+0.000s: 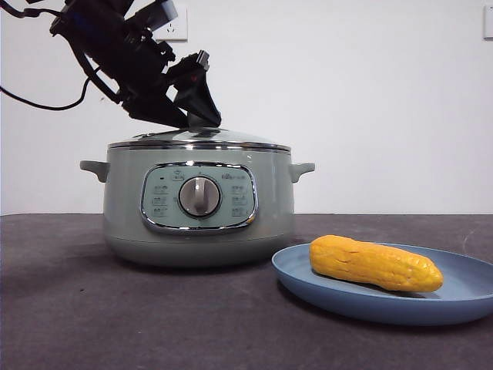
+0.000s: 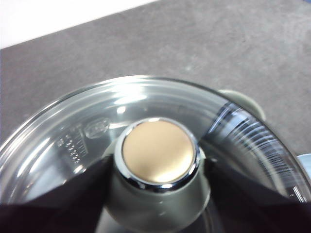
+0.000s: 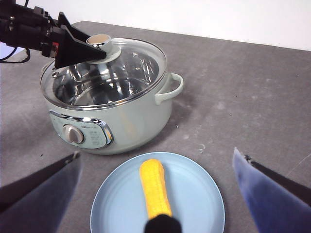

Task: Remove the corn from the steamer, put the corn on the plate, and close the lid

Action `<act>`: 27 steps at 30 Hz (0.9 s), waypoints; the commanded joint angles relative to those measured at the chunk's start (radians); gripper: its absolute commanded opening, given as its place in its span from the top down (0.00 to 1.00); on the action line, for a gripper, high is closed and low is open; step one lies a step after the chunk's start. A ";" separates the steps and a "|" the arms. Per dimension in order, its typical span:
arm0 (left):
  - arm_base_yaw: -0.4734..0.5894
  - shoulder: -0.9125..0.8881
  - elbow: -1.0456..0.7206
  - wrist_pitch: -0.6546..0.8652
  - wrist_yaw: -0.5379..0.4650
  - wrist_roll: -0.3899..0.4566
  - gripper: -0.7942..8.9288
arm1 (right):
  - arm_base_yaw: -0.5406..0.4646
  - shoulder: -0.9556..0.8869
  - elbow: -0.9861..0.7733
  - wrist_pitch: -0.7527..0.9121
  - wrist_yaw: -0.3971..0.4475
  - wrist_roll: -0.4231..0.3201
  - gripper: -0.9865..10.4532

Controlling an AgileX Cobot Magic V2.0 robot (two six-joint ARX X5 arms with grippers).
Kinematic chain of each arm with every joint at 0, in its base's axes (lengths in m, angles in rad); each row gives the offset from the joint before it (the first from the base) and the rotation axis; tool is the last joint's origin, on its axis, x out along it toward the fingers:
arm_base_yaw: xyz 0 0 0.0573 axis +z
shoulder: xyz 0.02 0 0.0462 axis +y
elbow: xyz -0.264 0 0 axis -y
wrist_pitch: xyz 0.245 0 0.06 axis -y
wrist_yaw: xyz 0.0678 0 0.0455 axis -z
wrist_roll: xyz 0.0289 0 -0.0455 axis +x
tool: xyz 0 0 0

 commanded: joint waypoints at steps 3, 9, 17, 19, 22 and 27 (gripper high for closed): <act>-0.002 -0.023 -0.014 -0.023 -0.005 -0.016 0.31 | 0.002 -0.002 -0.004 -0.001 -0.001 0.013 0.42; -0.002 -0.104 -0.014 -0.073 -0.005 -0.022 0.31 | 0.002 -0.002 -0.004 -0.001 -0.001 0.013 0.42; -0.003 -0.299 -0.014 -0.345 0.001 -0.047 0.31 | 0.002 -0.002 -0.004 -0.016 -0.002 0.013 0.42; -0.003 -0.352 -0.014 -0.423 0.004 -0.048 0.31 | 0.002 -0.002 -0.004 -0.033 -0.003 0.013 0.42; -0.003 -0.428 -0.014 -0.529 0.032 -0.048 0.31 | 0.002 -0.002 -0.004 -0.063 -0.008 0.013 0.42; -0.003 -0.532 -0.014 -0.681 0.121 -0.048 0.31 | 0.002 -0.002 -0.004 -0.095 -0.010 0.014 0.42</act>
